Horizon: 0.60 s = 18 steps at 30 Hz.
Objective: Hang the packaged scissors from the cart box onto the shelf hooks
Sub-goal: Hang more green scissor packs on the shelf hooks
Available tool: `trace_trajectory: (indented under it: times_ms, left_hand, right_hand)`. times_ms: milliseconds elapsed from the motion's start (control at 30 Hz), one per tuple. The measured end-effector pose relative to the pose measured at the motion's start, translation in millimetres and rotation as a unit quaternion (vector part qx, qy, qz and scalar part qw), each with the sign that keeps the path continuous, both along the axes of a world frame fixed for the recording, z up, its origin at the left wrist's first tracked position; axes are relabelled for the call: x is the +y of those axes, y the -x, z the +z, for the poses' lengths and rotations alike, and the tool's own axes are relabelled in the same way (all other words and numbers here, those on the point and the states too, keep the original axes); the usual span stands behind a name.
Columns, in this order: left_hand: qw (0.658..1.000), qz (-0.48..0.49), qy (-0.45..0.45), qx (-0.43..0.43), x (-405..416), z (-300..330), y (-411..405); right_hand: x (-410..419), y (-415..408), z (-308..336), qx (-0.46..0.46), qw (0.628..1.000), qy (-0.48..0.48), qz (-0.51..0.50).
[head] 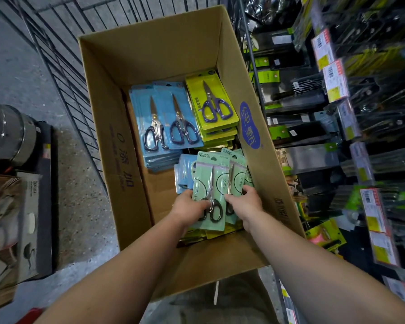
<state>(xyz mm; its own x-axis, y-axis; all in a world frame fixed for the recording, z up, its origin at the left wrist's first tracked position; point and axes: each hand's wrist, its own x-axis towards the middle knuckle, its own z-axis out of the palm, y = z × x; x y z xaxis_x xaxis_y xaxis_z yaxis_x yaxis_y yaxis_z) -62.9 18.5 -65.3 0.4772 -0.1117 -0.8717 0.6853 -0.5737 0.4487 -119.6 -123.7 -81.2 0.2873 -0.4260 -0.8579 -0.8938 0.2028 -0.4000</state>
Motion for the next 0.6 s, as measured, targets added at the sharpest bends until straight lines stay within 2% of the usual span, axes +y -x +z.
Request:
trace_trajectory:
  times_ms: [200,400,600]
  left_hand:
    - [1.000,0.014,-0.005,0.019,9,2,6]
    - [1.000,-0.010,-0.023,0.002,6,9,12]
    - [1.000,-0.022,-0.019,0.004,6,25,17]
  right_hand:
    - [4,2,2,-0.007,0.998,-0.057,-0.010]
    - [9,3,7,-0.010,0.999,-0.053,-0.006]
    - [7,7,20,-0.017,0.995,-0.103,-0.004]
